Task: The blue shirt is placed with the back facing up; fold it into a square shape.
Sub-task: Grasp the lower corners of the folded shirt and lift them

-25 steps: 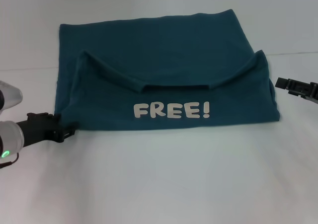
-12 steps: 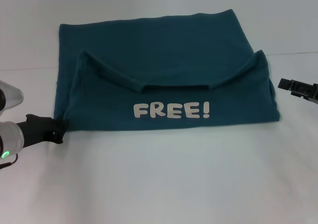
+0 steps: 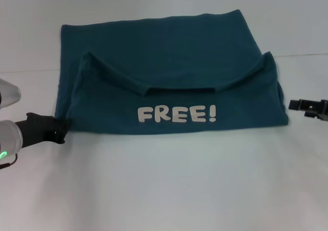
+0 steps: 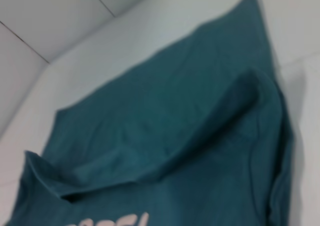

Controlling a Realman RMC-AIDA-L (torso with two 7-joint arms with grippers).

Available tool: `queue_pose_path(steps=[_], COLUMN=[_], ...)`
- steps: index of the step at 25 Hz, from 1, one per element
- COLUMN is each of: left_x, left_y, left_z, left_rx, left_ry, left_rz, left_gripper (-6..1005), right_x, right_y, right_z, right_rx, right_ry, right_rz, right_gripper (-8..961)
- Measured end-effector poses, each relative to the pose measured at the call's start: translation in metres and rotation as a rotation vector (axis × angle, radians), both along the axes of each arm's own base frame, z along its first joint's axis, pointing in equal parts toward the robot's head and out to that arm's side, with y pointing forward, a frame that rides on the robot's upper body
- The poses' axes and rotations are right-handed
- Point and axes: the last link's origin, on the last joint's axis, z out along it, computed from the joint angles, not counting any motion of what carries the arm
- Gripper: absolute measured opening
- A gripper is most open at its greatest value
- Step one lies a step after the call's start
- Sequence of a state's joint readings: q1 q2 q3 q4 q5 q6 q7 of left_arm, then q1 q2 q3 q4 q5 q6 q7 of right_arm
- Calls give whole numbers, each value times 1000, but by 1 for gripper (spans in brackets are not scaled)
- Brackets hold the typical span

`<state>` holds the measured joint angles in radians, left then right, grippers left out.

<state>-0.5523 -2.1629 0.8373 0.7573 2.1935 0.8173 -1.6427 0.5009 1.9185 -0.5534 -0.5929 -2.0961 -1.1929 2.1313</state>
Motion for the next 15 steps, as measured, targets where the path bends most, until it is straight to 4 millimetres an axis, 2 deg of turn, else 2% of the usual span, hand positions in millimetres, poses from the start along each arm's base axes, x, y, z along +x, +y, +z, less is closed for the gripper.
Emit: queue_pose_path(steps=[7,15], left_x=[3,8], left_y=[1,5], left_z=[-1,-2], left_rx=[-8,-9], left_ry=[5,2], left_rz=[-9,-11], left_gripper=[27,27], right_x=[-5,-12], right_y=[14,28], right_z=[-20,-36], right_rx=[-50,0], right_ry=[-79,-136], right_rz=[-42,-44], right_gripper=[741,738])
